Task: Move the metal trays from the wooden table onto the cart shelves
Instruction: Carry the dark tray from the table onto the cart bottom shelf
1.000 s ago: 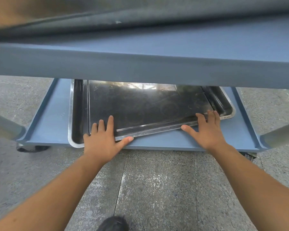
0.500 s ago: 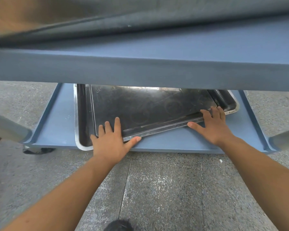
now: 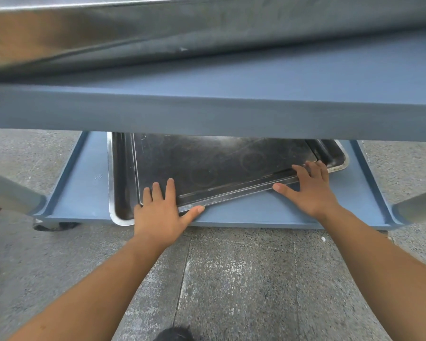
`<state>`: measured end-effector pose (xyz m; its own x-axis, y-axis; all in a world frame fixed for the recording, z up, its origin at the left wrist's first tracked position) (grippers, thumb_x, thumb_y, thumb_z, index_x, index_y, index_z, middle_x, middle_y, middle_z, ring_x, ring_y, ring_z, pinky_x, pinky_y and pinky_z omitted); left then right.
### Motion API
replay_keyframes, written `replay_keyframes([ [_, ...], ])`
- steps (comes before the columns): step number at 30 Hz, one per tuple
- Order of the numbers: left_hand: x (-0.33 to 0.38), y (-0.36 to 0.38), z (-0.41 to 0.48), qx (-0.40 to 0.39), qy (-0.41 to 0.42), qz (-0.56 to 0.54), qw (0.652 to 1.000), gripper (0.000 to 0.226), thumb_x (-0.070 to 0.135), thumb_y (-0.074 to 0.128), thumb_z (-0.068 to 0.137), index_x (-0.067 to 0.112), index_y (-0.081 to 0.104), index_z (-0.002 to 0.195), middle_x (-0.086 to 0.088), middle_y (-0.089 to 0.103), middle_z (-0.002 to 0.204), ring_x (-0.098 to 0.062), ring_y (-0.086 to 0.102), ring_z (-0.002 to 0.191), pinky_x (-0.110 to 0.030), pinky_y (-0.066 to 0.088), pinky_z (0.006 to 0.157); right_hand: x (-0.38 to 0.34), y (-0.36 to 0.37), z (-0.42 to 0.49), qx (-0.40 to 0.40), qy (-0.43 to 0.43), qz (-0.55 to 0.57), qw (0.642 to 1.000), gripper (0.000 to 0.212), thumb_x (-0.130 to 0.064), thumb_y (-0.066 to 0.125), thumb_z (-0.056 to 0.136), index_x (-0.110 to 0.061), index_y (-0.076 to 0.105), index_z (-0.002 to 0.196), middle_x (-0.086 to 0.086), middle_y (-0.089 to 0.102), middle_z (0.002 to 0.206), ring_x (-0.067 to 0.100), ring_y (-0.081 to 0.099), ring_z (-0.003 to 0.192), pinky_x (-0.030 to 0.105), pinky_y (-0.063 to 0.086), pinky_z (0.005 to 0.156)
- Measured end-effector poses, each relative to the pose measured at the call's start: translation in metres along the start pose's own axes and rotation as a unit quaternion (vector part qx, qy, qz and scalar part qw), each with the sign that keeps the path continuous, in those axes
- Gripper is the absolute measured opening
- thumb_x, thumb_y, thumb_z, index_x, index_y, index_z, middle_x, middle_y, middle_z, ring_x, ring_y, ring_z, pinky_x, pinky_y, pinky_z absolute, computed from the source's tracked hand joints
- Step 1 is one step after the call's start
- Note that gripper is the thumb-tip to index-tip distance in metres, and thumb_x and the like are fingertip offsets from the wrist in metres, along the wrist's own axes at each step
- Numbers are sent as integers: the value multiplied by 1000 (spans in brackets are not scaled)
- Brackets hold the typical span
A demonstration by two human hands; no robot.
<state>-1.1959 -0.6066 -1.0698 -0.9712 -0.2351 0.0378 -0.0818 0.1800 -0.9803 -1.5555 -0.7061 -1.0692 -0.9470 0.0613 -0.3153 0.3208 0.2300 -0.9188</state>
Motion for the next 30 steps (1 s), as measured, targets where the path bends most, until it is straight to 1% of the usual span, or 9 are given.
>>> replay_keyframes([
  [4,-2,0,-1,3,2,0,1000,120,99,-6,62,24,7,155,-13,26,159,-36,25,146,-57,41,106,-1,1,-1,-1,1,-2,1000,111,-93,33,65,-28,23,154,2,10,162,18,-17,148,50,13,119],
  [9,-7,2,-2,-7,-2,-6,1000,122,100,-7,59,26,2,156,-10,18,163,-35,20,149,-58,35,110,-4,4,-10,3,11,-2,1000,110,-92,33,66,-28,19,155,1,8,162,16,-17,148,56,21,117],
  [13,-10,2,-4,-12,-2,-7,1000,123,100,-7,59,26,3,157,-11,18,163,-35,19,149,-58,35,110,-5,6,-14,3,8,-4,1000,112,-94,31,64,-28,20,154,1,9,162,13,-17,146,61,25,115],
  [17,-12,3,-5,-29,0,-3,1000,122,101,-4,60,26,4,156,-10,18,164,-36,19,149,-58,34,111,-6,6,-14,-14,13,-1,1000,115,-95,30,62,-27,19,155,1,7,163,15,-18,147,61,21,116],
  [20,-10,0,-4,-64,6,-10,998,122,100,0,60,26,0,157,-10,16,164,-38,16,150,-61,29,113,-10,3,-20,-18,29,-19,999,107,-90,36,71,-27,16,155,1,1,165,20,-17,149,65,16,115],
  [22,-9,-7,-7,-101,15,-7,995,119,98,3,62,27,-3,157,-12,16,164,-39,16,149,-64,25,113,-21,-3,-31,-2,10,-22,1000,100,-83,42,77,-26,17,156,2,4,165,23,-10,151,64,11,116],
  [24,-5,-16,-12,-117,32,1,993,114,96,5,66,27,-2,157,-14,26,160,-40,24,147,-65,24,112,-36,-10,-47,21,-32,-16,999,96,-78,45,81,-23,21,155,4,11,164,25,-1,151,59,11,118],
  [27,5,-42,-21,-90,77,-8,993,100,87,19,79,22,15,155,-11,45,149,-35,43,136,-61,31,108,-54,-22,-71,12,-70,11,997,91,-73,47,84,-20,24,154,6,18,162,26,10,150,49,18,120],
  [30,18,-78,-37,-44,137,-32,989,69,67,33,94,16,44,138,-9,59,131,-28,59,116,-49,50,97,-69,-41,-95,-31,-60,62,996,83,-69,49,87,-22,27,153,4,31,157,25,32,143,45,36,110],
])
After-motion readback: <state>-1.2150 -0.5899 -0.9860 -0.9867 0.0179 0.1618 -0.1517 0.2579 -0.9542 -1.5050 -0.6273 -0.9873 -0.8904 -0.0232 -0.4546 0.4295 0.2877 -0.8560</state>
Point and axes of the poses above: each hand's wrist, its own z-axis towards the middle knuckle, its own y-axis out of the palm, x = y × z, the point moved 8 cm from there along z, towards the middle knuckle
